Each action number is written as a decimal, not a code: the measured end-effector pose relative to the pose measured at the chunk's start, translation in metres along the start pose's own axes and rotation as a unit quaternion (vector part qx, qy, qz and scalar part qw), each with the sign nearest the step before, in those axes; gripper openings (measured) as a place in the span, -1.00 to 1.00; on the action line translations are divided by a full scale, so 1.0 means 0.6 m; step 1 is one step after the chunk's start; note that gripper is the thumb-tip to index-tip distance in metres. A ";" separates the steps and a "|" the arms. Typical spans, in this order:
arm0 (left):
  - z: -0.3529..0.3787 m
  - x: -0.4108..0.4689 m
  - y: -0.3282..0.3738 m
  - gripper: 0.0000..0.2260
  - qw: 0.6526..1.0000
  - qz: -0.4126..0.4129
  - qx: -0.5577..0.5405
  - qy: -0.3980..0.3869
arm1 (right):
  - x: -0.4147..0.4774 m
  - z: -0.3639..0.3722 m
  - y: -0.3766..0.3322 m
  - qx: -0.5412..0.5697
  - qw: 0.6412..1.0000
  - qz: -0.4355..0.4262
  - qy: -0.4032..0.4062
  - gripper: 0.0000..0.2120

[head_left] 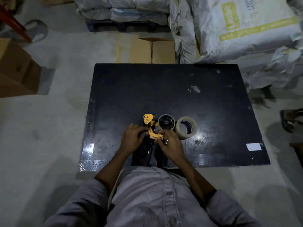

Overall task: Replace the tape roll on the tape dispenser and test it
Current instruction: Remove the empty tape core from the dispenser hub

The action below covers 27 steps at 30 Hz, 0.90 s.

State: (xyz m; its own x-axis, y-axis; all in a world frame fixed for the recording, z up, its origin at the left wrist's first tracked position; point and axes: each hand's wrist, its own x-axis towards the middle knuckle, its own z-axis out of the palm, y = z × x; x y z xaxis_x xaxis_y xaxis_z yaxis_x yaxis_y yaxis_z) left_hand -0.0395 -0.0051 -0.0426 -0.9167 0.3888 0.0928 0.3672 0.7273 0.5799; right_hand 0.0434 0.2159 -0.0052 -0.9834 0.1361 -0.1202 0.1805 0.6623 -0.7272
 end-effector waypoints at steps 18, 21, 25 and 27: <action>0.003 0.212 0.073 -0.51 0.987 0.046 0.056 -0.145 | 0.086 -0.072 0.001 -0.027 0.978 0.174 0.112 -0.56; 0.018 0.243 0.080 -0.51 0.966 0.050 0.096 -0.235 | 0.064 -0.066 0.005 0.008 0.966 0.238 0.104 -0.70; 0.038 0.251 0.084 -0.58 0.948 0.039 0.121 -0.293 | 0.048 -0.034 0.027 -0.016 0.967 0.252 0.026 -0.62; 0.037 0.242 0.085 -0.61 0.951 0.021 0.098 -0.291 | 0.050 -0.026 0.017 0.016 0.968 0.250 0.010 -0.65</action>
State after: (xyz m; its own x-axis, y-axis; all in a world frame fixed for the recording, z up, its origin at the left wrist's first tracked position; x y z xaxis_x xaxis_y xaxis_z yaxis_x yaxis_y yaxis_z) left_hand -0.1505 0.1011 -0.0172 -0.6782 0.6265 -0.3842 0.4766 0.7729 0.4190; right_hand 0.0163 0.2382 -0.0058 -0.7733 0.4472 -0.4495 0.6321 0.4881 -0.6018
